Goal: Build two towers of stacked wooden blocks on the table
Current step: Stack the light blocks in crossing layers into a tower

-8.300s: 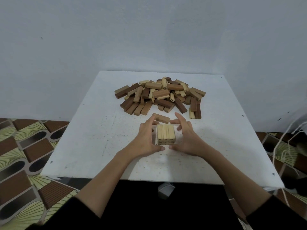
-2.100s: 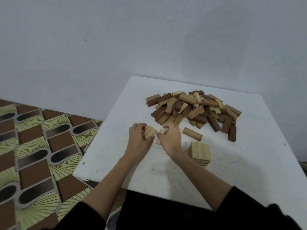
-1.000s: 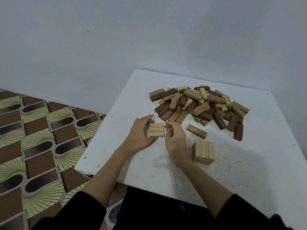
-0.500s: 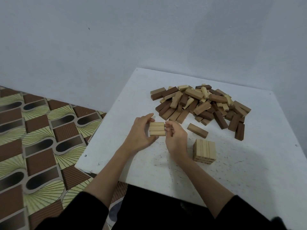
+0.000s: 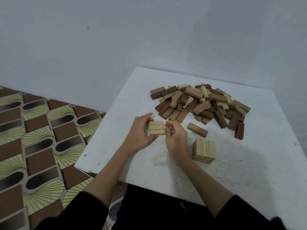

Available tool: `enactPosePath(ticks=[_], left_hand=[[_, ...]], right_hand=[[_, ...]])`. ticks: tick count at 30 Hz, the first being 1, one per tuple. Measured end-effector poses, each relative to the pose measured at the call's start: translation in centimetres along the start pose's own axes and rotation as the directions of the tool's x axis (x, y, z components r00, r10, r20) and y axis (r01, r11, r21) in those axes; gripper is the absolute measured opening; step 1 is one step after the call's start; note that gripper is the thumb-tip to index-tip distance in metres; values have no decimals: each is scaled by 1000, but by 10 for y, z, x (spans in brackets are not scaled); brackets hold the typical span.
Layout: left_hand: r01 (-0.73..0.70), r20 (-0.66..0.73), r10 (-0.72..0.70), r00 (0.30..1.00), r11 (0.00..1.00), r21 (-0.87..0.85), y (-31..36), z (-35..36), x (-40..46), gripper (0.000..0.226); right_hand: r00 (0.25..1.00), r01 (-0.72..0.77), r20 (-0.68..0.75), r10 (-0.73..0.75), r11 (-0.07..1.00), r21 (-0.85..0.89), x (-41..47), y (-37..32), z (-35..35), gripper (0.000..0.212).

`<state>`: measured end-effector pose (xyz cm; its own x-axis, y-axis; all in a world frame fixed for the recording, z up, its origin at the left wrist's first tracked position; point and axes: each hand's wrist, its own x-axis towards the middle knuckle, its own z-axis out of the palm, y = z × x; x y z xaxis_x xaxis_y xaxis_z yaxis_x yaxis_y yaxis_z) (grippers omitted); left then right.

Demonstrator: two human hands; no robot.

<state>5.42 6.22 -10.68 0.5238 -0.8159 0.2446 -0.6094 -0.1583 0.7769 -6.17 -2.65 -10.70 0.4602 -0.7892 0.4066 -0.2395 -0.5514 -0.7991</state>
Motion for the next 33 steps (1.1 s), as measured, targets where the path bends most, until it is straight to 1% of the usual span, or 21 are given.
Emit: enactPosePath(ticks=[3, 6, 10, 15, 20, 26, 33], left_hand=[[-4, -4, 4, 1000, 1000, -6, 0, 0, 0, 76], [-6, -1, 6, 1000, 1000, -18, -1, 0, 0, 76], [3, 6, -3, 1000, 1000, -25, -2, 1, 1, 77], [2, -3, -2, 1000, 1000, -3, -2, 2, 1, 76], [-7, -1, 7, 1000, 1000, 13, -3, 2, 2, 75], [-4, -3, 4, 1000, 1000, -11, -2, 1, 1, 75], [6, 11, -6, 1000, 1000, -20, 1, 0, 1, 76]], right_hand=[[1000, 30, -8, -30, 1000, 2, -1, 0, 0, 24], [1000, 9, 10, -9, 1000, 0, 0, 1, 0, 24], [1000, 22, 15, -22, 1000, 6, 0, 2, 0, 24], [1000, -6, 25, 5, 1000, 15, 0, 1, 0, 23], [1000, 14, 16, -14, 1000, 22, 0, 0, 0, 23], [999, 53, 6, -54, 999, 11, 0, 0, 0, 22], [999, 32, 21, -33, 999, 28, 0, -1, 0, 23]])
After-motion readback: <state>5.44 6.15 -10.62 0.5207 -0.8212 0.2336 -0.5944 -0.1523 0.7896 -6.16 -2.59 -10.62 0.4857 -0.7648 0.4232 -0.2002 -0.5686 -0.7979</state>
